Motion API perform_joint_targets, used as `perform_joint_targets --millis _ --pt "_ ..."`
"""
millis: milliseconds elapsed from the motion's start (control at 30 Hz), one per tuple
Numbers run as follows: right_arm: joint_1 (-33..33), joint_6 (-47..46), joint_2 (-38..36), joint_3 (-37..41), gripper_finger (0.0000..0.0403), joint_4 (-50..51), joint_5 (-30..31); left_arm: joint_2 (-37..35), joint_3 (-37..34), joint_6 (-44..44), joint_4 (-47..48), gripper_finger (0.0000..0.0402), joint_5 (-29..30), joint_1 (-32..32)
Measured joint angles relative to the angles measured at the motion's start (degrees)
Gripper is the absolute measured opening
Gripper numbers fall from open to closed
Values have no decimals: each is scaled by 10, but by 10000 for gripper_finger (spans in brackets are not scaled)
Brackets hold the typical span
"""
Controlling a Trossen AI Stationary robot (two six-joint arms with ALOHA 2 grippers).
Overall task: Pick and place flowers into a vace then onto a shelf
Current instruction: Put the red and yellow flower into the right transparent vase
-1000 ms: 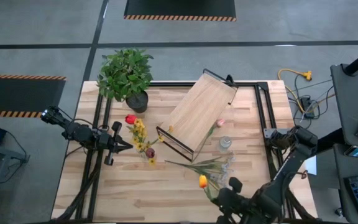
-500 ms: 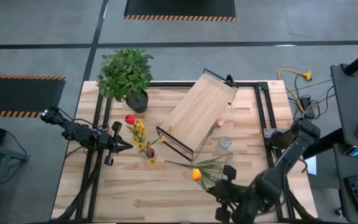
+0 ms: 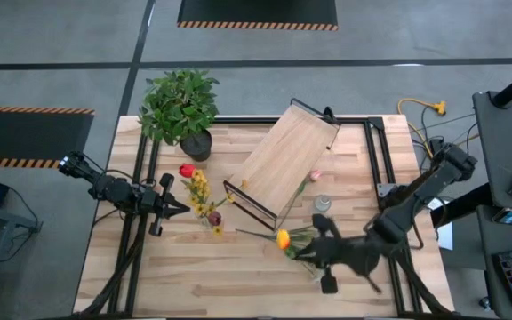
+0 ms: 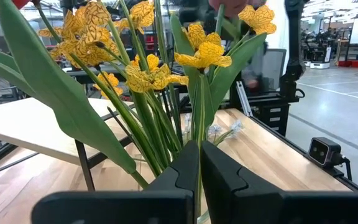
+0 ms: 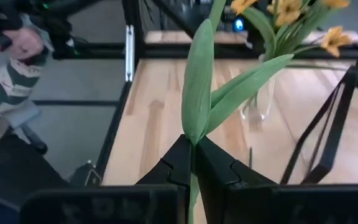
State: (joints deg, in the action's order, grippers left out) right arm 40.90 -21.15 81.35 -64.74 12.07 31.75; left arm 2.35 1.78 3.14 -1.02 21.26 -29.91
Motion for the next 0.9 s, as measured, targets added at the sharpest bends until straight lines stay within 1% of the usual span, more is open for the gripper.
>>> perform_joint_targets --millis 100,167,267,333,433,567,633,700,900 --pt "-12 53 -51 77 9 -71 -1 0 0 0 0 0 0 0" --pt "-20 106 -85 122 9 -129 -1 0 0 0 0 0 1 0" --pt "-27 194 -134 178 9 -227 -1 0 0 0 0 0 2 0" --pt "-27 240 -165 208 9 -268 5 0 0 0 0 0 2 0" --pt "-26 268 -211 243 9 -277 54 0 0 0 0 0 2 0" --pt "-27 280 -270 275 9 -277 164 0 0 0 0 0 2 0" --pt "-27 286 -296 283 9 -276 207 0 0 0 -1 0 2 0" --pt "-27 289 -320 286 9 -276 227 0 0 0 0 0 2 0" --pt "-27 317 -367 287 9 -272 229 0 0 0 0 0 2 0"
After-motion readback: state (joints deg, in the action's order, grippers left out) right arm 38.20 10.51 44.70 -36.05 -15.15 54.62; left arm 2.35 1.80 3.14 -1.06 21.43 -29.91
